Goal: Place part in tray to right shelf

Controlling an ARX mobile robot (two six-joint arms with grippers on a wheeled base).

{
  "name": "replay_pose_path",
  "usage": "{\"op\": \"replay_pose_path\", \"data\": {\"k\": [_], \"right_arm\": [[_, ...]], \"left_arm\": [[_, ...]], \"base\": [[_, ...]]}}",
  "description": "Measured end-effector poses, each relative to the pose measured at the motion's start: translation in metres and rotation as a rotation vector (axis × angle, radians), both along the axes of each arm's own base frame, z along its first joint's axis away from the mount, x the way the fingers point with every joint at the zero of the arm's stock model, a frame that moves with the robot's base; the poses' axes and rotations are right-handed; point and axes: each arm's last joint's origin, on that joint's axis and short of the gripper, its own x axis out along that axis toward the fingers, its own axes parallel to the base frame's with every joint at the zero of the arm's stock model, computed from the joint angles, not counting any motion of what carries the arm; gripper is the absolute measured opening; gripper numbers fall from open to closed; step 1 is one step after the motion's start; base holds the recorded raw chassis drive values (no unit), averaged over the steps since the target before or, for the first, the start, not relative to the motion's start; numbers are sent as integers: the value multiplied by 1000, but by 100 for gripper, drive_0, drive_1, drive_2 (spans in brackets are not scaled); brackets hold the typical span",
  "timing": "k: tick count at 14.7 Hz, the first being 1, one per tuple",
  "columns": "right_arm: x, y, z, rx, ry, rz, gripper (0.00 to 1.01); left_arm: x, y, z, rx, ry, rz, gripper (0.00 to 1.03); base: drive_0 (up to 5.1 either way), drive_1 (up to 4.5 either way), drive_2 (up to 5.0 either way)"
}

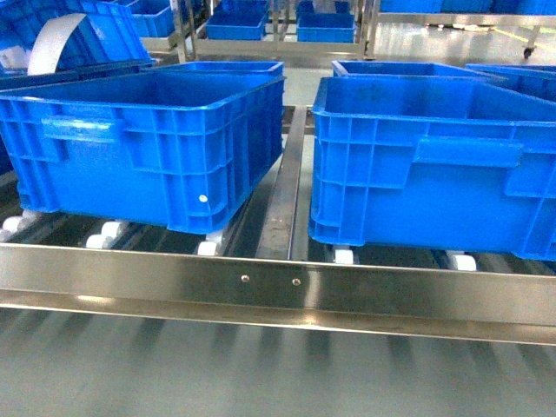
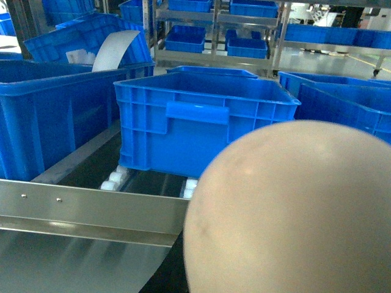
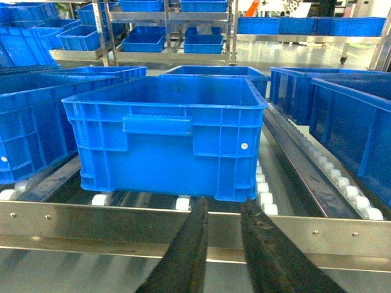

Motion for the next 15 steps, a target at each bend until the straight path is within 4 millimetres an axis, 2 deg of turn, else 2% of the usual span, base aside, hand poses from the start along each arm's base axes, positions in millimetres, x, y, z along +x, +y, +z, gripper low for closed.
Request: {"op": "replay_pose_path", "data": {"k": [7, 15], "right_arm": [[0, 0, 0, 0, 0, 0, 99], [0, 0, 0, 0, 0, 0, 98]], "left_arm": [[0, 0, 0, 0, 0, 0, 12], [0, 0, 0, 0, 0, 0, 12]], "base": [[0, 0, 0], [0, 0, 0]]}}
